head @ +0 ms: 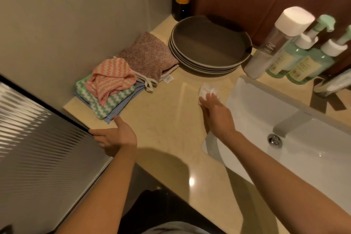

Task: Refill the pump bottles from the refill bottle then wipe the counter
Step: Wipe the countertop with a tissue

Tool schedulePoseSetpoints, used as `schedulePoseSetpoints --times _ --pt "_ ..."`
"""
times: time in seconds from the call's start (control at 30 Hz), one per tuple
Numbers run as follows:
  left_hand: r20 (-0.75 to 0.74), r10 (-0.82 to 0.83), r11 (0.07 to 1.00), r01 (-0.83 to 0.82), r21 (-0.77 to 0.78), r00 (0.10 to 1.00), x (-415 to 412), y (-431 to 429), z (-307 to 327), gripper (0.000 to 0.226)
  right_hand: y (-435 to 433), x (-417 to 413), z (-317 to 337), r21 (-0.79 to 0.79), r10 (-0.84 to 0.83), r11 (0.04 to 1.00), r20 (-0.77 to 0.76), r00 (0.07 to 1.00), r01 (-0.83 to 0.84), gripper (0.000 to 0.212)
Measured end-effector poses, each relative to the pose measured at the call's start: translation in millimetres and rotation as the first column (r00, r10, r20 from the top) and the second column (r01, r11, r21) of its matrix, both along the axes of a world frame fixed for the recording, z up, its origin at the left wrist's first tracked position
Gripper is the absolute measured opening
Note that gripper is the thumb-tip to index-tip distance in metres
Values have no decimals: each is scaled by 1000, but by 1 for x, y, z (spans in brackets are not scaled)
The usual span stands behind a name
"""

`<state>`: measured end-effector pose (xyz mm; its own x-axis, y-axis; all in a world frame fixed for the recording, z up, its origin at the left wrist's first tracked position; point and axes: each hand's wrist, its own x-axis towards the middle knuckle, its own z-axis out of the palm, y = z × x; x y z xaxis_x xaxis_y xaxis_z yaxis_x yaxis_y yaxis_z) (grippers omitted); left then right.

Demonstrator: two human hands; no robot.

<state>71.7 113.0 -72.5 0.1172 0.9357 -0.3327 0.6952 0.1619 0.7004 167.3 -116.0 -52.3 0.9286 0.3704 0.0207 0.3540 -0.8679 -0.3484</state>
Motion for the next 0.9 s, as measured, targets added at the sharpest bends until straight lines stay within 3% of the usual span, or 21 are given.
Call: schedulePoseSetpoints --times 0.07,0.13,0.23,0.3,0.47,0.57,0.67,0.8,0.9 --pt "-1 -2 1000 2 -6 1000 0 0 0 83 1 -25 -6 45 230 972 55 972 -232 35" --pt "-2 -3 1000 3 -5 1000 1 -1 0 84 -5 -42 -7 36 469 882 32 882 -470 37" --pt "-6 -5 1000 5 -6 1000 1 -1 1 84 -28 -22 -1 -15 654 757 7 757 -654 41" --pt "-8 -12 1000 12 -11 1000 0 -1 2 84 -42 0 7 -81 633 771 -9 774 -631 40" --pt "-19 -30 999 29 -44 999 0 0 5 87 -63 52 17 -290 376 879 -67 924 -379 51" --pt "-6 -22 996 22 -85 1000 0 2 7 89 -60 74 15 -244 105 963 -62 992 -118 48" --pt "21 -24 992 27 -123 999 1 3 11 90 -35 68 15 -161 -105 982 -41 994 97 42" --pt "46 -30 987 37 -158 998 0 6 11 91 9 28 20 -81 -53 995 -11 999 52 36" --pt "53 -38 984 47 -172 998 -1 6 12 93 35 -14 17 -10 139 990 57 989 -139 34"
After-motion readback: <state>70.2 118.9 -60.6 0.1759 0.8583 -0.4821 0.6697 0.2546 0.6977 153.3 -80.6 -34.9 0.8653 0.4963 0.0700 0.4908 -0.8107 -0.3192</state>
